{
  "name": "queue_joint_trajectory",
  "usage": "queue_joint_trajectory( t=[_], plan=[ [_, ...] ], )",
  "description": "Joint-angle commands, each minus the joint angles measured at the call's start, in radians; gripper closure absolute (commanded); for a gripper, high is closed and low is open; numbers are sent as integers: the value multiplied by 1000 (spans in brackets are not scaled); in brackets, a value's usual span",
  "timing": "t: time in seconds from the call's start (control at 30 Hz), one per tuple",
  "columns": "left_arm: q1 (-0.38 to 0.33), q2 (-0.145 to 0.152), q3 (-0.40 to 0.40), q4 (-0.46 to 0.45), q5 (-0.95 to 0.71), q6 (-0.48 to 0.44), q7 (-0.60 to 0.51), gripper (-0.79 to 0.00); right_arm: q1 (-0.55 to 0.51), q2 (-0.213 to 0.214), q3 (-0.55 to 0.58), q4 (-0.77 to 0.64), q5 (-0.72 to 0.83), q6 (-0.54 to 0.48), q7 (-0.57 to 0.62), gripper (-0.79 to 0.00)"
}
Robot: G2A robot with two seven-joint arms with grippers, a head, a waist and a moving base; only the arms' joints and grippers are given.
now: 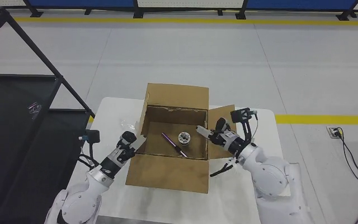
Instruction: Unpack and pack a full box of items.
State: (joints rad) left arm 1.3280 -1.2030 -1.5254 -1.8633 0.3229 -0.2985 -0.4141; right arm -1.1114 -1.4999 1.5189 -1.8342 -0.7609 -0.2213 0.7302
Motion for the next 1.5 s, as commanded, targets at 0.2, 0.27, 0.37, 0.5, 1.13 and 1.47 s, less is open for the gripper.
queue_joint_trajectory(
  t=[0.2,0.27,0.37,0.5,1.13,1.47],
  plan=[
    [-53,-2,88,46,35,24,-55,-785,-53,13,98,-28,98,-4,37,-785],
    [-67,-3,105,59,49,32,-61,-785,-53,13,98,-28,98,-4,37,-785],
    [-84,-4,129,77,64,42,-63,-785,-57,13,99,-23,95,4,28,-785],
    [-100,-6,153,93,78,49,-61,-785,-49,19,117,27,135,34,-7,-785],
    [-107,-3,176,123,95,64,-62,-785,100,66,140,249,402,-76,241,-785],
    [-106,-5,180,143,70,105,-23,-785,246,73,-35,357,507,-204,325,-785]
  ],
)
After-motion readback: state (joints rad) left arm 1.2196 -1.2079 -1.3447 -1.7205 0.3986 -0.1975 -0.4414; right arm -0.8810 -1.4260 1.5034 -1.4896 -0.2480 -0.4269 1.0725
